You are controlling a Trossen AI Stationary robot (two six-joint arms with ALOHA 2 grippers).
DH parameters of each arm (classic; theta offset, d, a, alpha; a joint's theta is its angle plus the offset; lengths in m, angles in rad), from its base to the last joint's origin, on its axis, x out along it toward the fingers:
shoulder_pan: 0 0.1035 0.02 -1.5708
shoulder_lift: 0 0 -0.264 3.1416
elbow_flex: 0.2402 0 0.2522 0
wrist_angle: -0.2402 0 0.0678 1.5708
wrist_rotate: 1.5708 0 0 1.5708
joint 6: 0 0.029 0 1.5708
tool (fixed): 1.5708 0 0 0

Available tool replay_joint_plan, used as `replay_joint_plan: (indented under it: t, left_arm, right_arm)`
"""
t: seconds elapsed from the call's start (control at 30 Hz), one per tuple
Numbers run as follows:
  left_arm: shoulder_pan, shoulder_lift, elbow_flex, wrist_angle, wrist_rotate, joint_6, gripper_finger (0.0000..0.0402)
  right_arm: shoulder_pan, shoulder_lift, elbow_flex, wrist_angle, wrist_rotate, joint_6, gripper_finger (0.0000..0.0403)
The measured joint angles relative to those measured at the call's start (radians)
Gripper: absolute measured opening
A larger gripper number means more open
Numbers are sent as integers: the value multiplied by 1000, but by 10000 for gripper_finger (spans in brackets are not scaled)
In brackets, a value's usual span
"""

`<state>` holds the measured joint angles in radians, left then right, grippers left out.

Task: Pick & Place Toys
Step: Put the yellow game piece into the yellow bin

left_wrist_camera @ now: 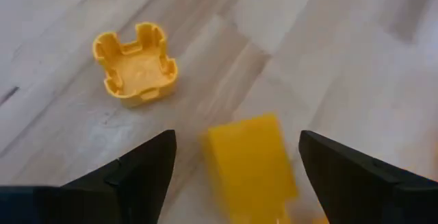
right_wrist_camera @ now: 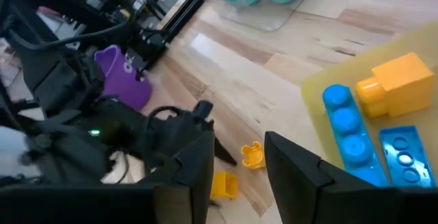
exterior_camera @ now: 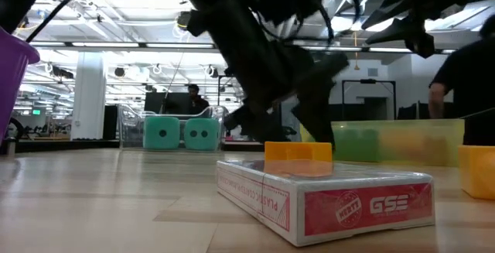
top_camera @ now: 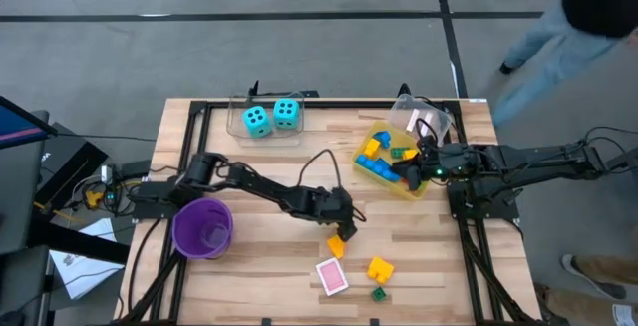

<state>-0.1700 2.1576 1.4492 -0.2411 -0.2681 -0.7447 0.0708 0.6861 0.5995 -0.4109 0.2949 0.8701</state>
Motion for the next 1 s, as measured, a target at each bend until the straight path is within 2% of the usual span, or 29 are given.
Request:
replay_joint_plan:
  t: [0.13,0.23,0.33,0.47,0.73,1.0]
  left_arm:
    - [0,28,47,-140,-38,-49,285]
    - [-1,25,47,-191,-87,-50,253]
    - [6,14,43,-214,-102,-49,201]
    - [34,-9,41,-226,-61,-74,122]
    - [108,-147,41,-142,34,-87,124]
    - [198,-311,41,-2,143,-129,124]
  right_arm:
    - [0,0,0,0,-22,-15,123]
    - [0,0,0,0,-36,-17,123]
    - [0,0,0,1,-37,-28,123]
    - [0,0,0,3,-37,-33,123]
    - [1,0,0,42,-37,-92,123]
    - [3,0,0,278,-73,-265,123]
